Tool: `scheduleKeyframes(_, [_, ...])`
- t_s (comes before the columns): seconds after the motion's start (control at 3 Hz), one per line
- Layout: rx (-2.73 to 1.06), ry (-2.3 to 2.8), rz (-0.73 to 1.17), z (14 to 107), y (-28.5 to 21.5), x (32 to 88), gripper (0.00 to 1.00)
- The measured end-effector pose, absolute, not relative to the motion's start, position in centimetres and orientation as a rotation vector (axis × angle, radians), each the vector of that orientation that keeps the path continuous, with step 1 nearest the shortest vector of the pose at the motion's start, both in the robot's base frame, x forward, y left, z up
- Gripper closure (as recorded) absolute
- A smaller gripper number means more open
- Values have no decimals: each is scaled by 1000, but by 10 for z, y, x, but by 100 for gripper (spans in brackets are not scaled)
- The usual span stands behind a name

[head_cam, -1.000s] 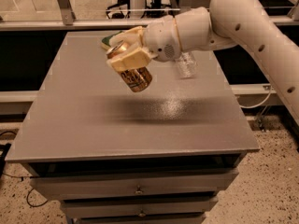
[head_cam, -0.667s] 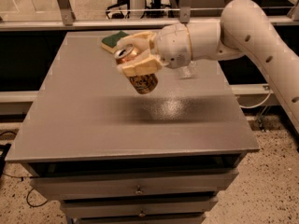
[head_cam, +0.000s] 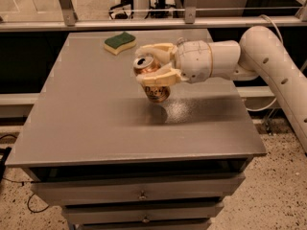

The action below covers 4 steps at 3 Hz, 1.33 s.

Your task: Place orange can upright

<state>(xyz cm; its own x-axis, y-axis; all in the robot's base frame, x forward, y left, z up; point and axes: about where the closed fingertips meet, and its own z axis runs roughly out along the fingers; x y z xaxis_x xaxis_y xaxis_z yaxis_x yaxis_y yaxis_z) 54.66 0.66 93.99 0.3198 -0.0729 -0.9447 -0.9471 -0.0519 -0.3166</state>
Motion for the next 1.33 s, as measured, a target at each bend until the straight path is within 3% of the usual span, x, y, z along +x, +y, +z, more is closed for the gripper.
scheduleKeyframes(0.33, [-1388,999,991,931,-2,548,100])
scheduleKeyframes(0.67, [-1360,1012,1021,926,-6,551,82])
scheduleKeyframes(1.0, [-1325,1013,1042,919,-13,554,50])
scheduleKeyframes(1.33, [-1312,1008,1048,916,-17,554,27])
